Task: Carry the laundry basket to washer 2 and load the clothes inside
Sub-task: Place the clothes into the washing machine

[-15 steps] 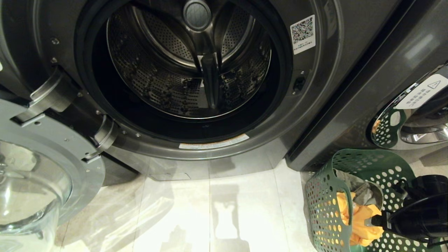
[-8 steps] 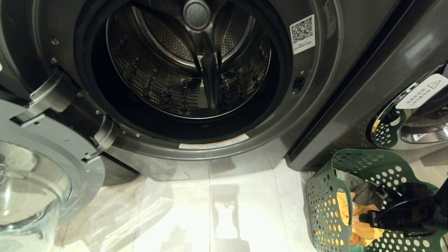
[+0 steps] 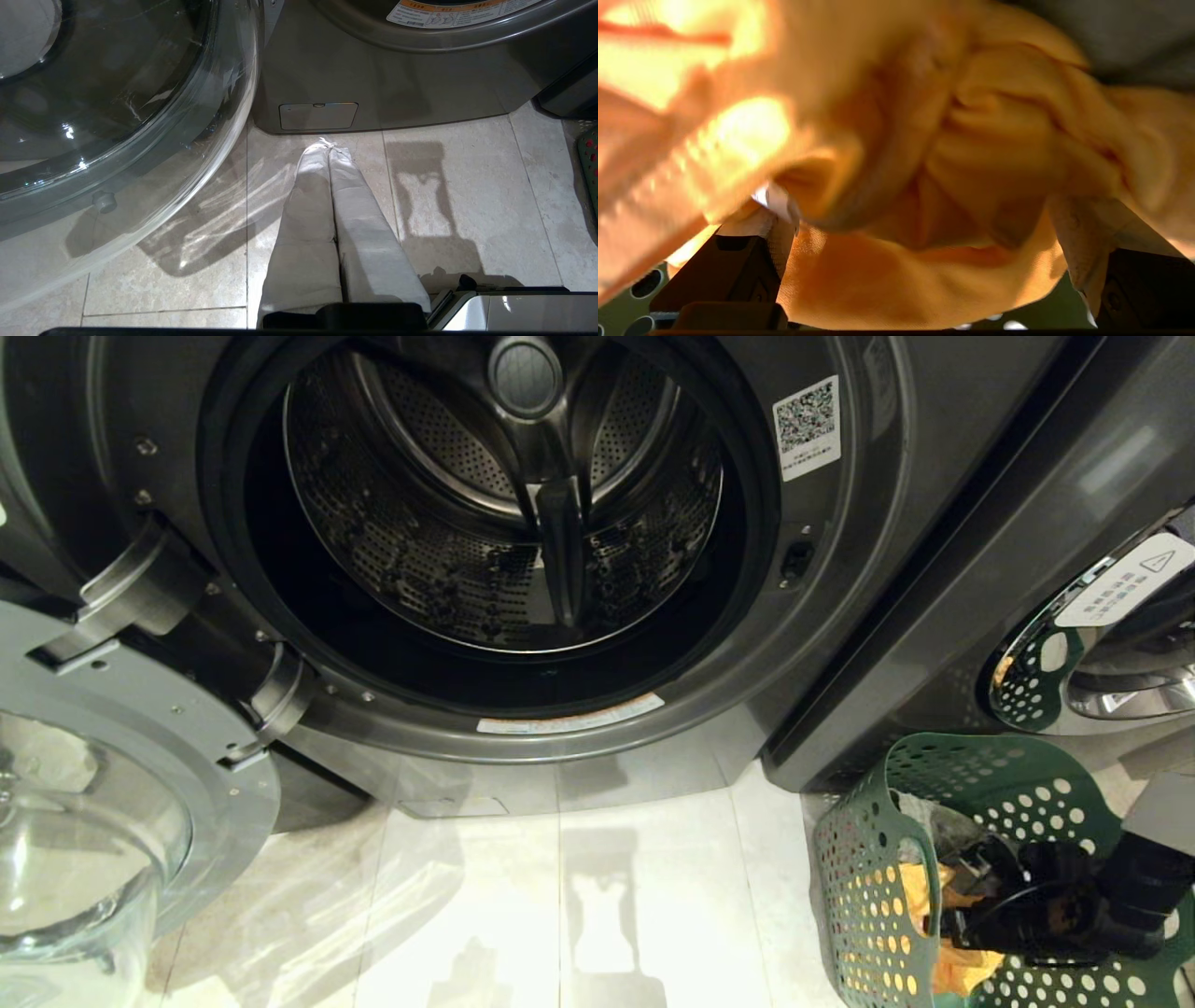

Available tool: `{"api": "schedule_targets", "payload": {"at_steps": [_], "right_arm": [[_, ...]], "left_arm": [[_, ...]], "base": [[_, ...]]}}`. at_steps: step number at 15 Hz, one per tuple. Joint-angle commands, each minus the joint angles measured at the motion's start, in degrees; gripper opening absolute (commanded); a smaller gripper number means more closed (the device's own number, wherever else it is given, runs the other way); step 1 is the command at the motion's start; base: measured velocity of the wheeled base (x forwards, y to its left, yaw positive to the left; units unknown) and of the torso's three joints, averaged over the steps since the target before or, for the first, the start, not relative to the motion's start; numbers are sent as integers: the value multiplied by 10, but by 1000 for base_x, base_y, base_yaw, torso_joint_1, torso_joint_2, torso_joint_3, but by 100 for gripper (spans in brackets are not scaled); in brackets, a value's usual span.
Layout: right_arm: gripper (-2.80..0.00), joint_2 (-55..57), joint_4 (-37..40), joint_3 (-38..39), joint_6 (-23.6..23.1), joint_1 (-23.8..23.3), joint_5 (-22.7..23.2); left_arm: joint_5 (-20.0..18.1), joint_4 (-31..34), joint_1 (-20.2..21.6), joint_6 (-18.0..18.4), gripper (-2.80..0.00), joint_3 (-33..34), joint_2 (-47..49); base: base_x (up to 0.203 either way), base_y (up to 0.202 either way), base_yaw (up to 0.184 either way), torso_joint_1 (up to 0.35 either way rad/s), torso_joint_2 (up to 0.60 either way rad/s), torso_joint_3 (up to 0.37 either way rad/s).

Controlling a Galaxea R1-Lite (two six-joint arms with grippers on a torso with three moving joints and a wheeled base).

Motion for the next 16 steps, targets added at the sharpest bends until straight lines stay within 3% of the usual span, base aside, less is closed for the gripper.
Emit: {"api": "schedule_targets", "payload": {"at_steps": [1,3,4,11,16], "right_arm": [[0,23,-2,-4,-2,11,11],[0,25,-2,-4,-1,25,30],[-280,26,-2,-4,-1,33,30],[-280,5,-1,-4,27,38,-13],[-280,-101,11,53,28,21,-18]], "left_arm": [[-1,0,0,0,-280,4,1],[0,0,0,0,-280,4,1],[0,0,0,0,-280,4,1],[0,0,0,0,-280,4,1],[0,0,0,0,-280,4,1]], "base": [[0,0,0,0,0,0],[0,0,0,0,0,0],[0,0,0,0,0,0],[0,0,0,0,0,0],[0,0,0,0,0,0]]}}
